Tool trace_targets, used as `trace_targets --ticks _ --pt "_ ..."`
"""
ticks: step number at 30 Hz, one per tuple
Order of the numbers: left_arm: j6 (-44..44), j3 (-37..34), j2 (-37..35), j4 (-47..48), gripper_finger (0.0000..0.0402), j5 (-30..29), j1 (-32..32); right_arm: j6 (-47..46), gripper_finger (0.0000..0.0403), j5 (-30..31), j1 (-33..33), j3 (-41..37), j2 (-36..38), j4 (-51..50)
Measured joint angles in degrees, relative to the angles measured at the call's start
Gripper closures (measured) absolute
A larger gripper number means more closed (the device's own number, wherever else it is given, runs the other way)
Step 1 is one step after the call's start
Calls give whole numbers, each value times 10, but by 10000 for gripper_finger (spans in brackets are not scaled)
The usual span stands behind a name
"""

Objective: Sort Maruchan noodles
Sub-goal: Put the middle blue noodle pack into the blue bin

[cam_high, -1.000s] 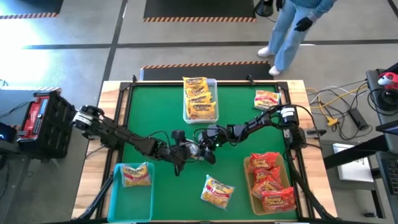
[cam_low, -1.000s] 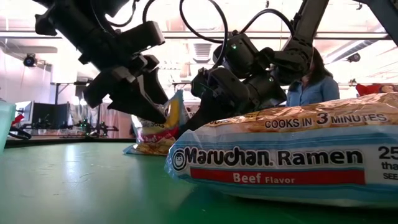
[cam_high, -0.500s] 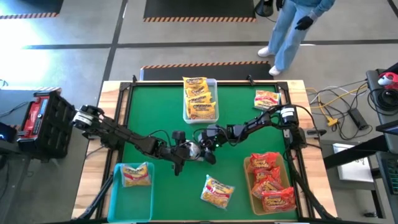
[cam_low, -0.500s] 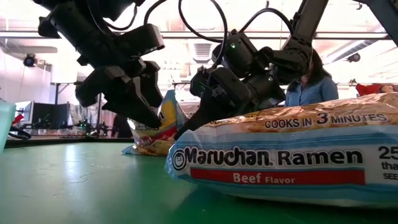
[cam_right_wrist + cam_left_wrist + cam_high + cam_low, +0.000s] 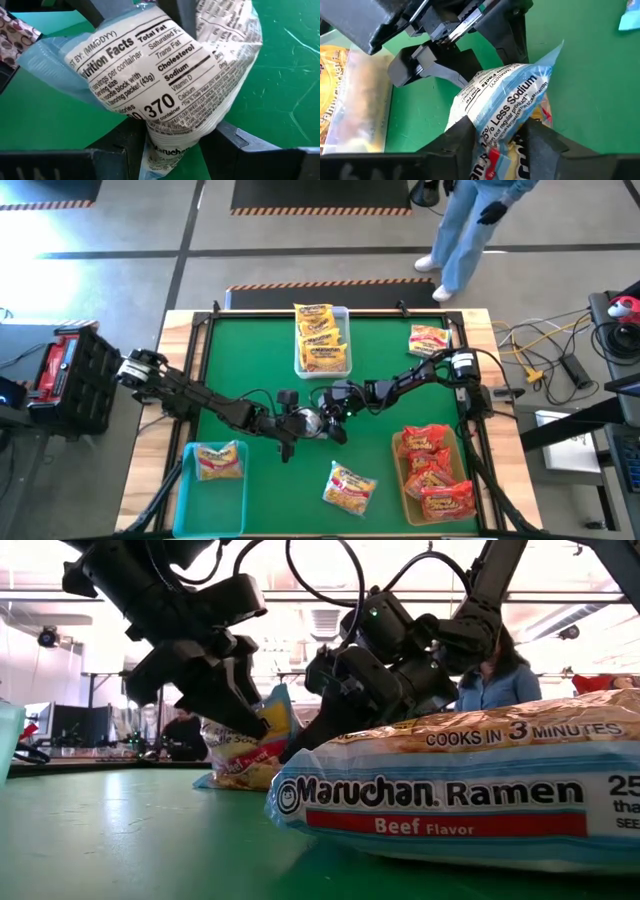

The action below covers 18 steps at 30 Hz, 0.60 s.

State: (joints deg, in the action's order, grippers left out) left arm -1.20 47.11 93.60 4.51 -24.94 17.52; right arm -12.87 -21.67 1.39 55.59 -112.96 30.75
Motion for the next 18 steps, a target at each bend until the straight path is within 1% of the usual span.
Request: trace_targets --ticks 9,12,18 --pt "66 1 0 -4 350 2 1 -19 248 -42 2 -1 7 -20" --pt "83 1 0 -5 365 4 1 -9 248 -53 3 -1 24 -57" --pt "99 1 -1 -5 391 3 0 42 248 -62 5 -5 79 -140"
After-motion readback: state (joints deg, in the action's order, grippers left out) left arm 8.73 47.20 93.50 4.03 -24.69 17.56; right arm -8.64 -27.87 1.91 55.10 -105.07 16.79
